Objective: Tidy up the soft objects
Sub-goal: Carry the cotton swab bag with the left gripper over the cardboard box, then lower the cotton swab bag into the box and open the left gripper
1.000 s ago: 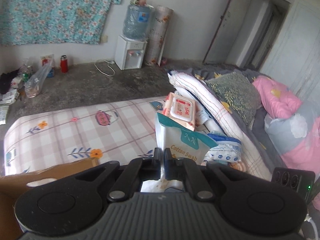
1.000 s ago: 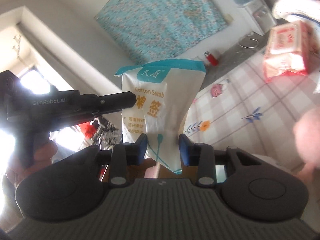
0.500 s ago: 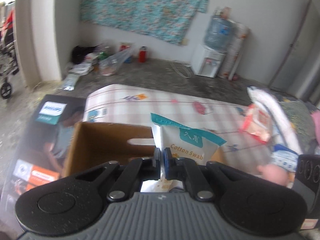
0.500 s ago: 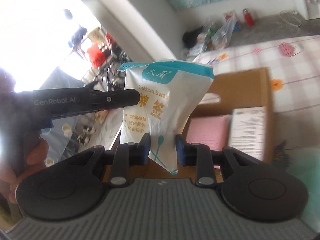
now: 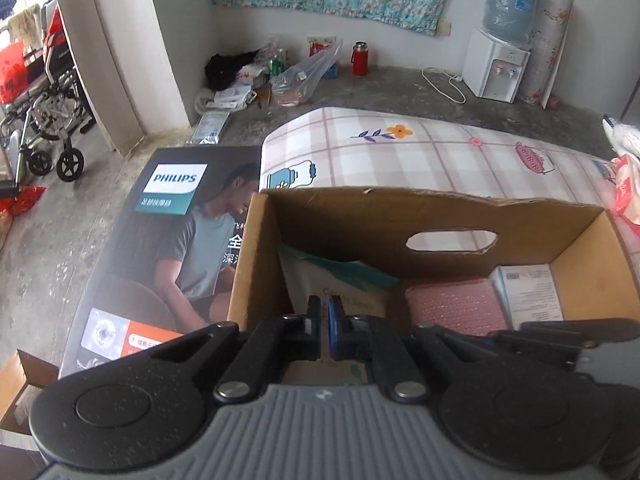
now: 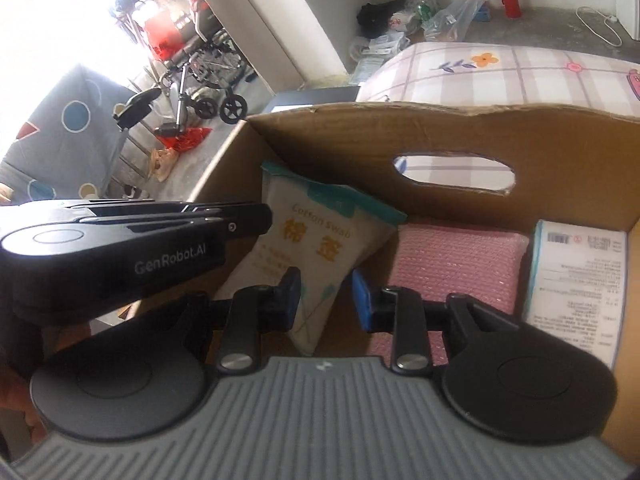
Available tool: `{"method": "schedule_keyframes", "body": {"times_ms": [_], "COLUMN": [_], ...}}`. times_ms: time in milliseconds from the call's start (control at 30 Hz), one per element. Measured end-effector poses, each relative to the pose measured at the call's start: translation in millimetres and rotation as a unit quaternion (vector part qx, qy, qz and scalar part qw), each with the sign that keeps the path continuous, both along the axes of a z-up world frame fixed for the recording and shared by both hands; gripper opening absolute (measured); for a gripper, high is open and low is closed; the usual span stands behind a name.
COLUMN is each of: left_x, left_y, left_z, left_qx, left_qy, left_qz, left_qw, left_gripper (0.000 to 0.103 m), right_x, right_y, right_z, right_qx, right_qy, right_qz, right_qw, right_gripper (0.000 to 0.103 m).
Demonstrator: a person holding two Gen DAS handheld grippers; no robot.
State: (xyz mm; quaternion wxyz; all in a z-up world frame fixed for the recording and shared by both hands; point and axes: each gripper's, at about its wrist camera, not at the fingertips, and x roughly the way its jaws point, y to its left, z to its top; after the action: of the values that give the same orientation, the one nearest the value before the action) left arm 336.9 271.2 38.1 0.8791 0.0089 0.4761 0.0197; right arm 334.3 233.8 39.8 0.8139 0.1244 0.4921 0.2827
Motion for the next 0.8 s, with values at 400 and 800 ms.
{"method": "schedule_keyframes", "body": {"times_ms": [400,800], "left_x": [-4.4,3.8], "left_y": [-24.6,-25.8], "left_z": [-11.0,-31.0], "left_qx": [0.052,0.02], "left_qy": [0.014,0.064], "left_qz": [-0.014,0.041], "left_qw": [0.9985,0.9969], "left_gripper": [0.021,0.038], "right_x": [-17.0,-53.4], "right_y": [-69.3,-122.5], "right_z": [34.6,57.4], "right_qx": [0.037,0.067], "right_qy": [-0.059,-0.095], "right_qz": [-0.033,-0.043], "right_qw": [0.997,0.992], "right_gripper": [0.031,0.033]}}
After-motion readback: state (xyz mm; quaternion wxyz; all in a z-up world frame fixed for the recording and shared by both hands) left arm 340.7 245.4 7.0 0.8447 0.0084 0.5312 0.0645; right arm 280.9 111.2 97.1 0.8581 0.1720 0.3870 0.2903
